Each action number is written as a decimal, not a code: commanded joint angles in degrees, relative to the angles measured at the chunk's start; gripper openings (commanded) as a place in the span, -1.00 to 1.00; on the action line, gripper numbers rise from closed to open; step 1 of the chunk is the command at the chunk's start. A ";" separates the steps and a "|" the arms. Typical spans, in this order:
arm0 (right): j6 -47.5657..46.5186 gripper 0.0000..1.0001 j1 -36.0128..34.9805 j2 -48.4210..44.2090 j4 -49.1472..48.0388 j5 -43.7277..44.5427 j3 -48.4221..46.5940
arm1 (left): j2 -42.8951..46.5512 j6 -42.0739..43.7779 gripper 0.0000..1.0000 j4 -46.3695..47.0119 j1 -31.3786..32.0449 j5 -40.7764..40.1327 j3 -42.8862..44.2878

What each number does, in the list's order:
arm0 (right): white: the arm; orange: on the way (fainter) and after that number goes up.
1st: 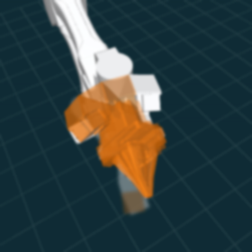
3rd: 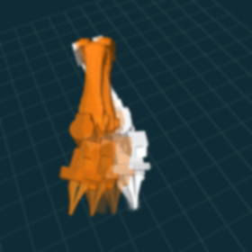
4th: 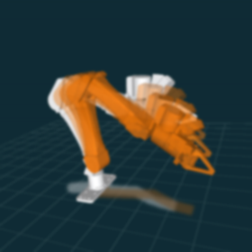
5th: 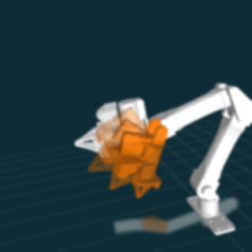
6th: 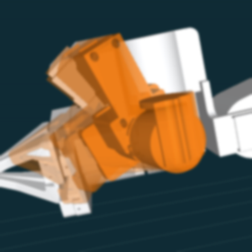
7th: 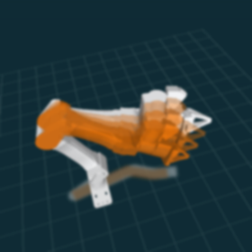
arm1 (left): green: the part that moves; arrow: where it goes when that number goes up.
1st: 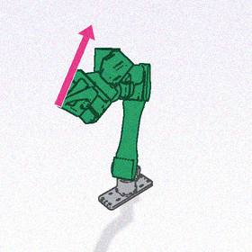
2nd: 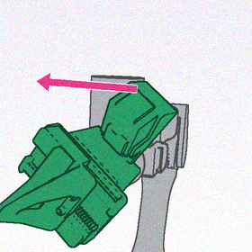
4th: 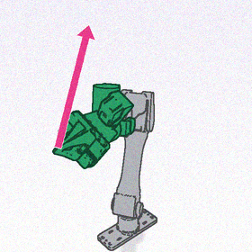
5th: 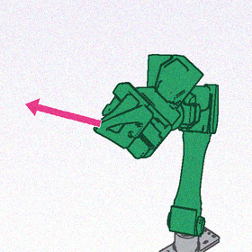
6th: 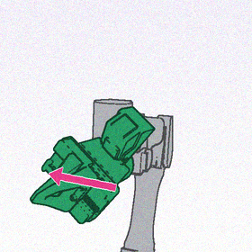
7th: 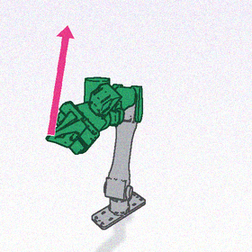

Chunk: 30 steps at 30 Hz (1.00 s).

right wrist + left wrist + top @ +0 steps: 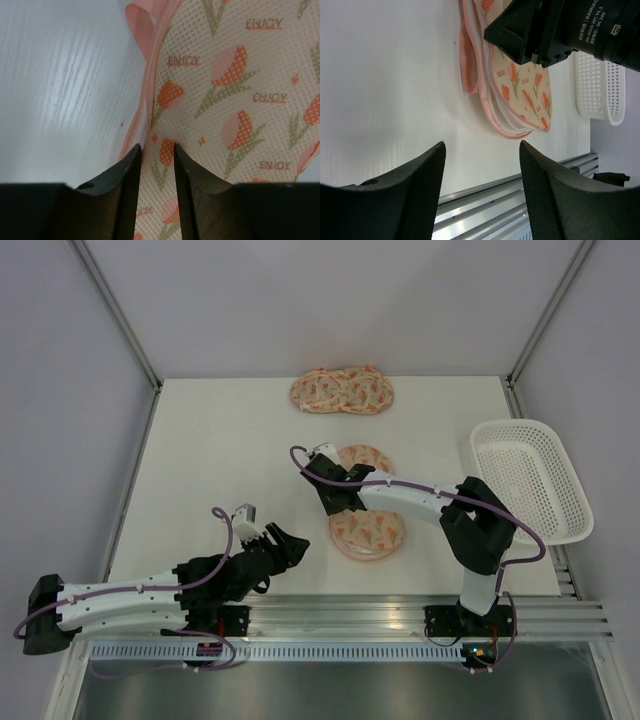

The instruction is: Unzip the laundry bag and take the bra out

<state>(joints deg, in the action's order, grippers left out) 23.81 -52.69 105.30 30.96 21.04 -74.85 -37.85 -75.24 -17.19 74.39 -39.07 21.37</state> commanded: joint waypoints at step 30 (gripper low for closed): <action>17.14 -0.84 15.67 -25.91 21.96 34.68 12.42 | -8.02 3.08 0.37 1.45 0.40 -3.91 5.61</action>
<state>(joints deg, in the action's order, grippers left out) 35.57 -41.60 81.87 47.16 49.01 -67.07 -43.51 -75.81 -18.15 74.39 -40.58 23.44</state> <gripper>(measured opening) 0.042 0.678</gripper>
